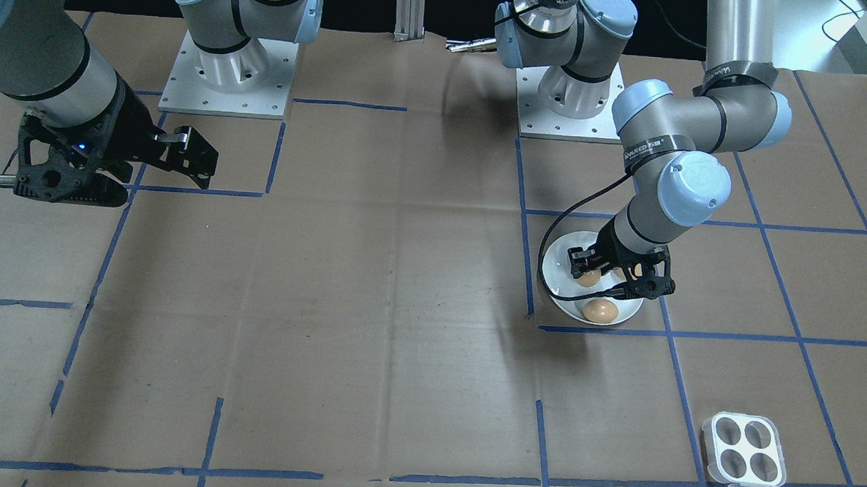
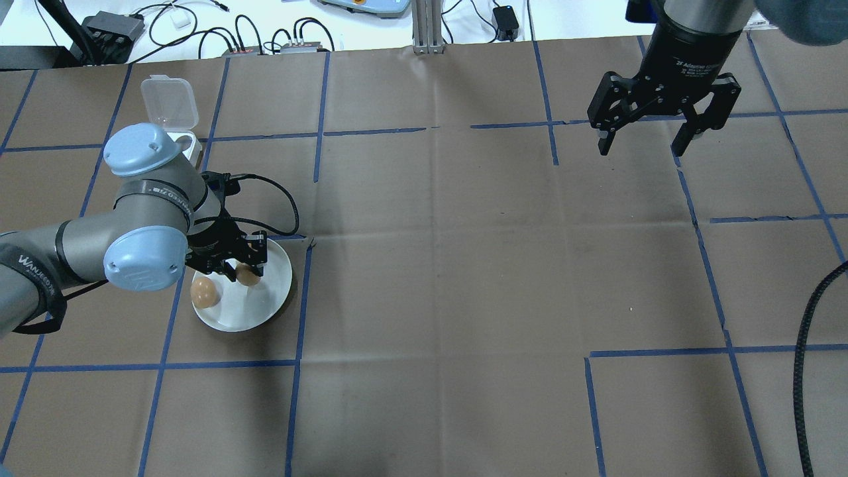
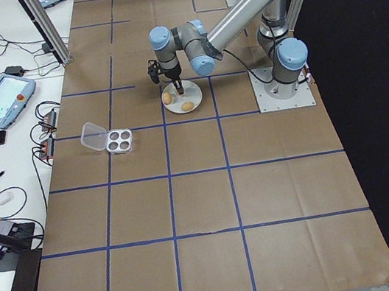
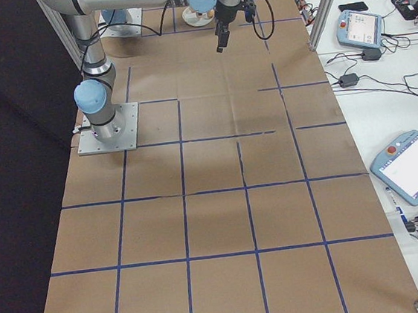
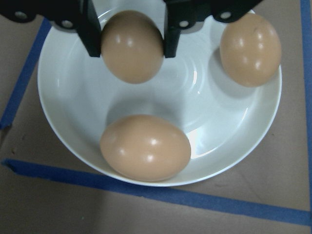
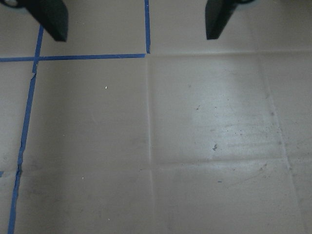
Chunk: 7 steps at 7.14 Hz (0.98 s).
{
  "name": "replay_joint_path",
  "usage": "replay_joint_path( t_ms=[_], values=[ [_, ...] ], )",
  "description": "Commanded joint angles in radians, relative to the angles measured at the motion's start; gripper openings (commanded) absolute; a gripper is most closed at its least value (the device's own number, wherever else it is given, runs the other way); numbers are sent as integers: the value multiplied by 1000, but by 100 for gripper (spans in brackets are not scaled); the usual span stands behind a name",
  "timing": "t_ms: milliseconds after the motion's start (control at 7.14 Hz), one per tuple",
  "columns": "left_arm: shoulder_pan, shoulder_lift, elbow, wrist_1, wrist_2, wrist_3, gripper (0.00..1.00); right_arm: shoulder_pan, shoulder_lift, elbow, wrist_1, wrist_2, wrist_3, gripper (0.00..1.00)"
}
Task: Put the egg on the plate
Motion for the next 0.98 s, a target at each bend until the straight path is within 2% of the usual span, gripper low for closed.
replay_joint_path(
  t_ms=[0,140,420,560,840],
  values=[
    [-2,5,-5,0,1,-5,90,0,0,1,0,0,0,100],
    [-2,15,1,2,2,-5,99,0,0,1,-1,0,0,100],
    [0,97,13,-12,5,-3,99,0,0,-1,0,0,0,100],
    [0,125,62,-58,4,-3,99,0,0,0,0,0,0,100],
    [-8,153,265,-298,-5,-25,99,0,0,-1,0,0,0,100]
  ],
)
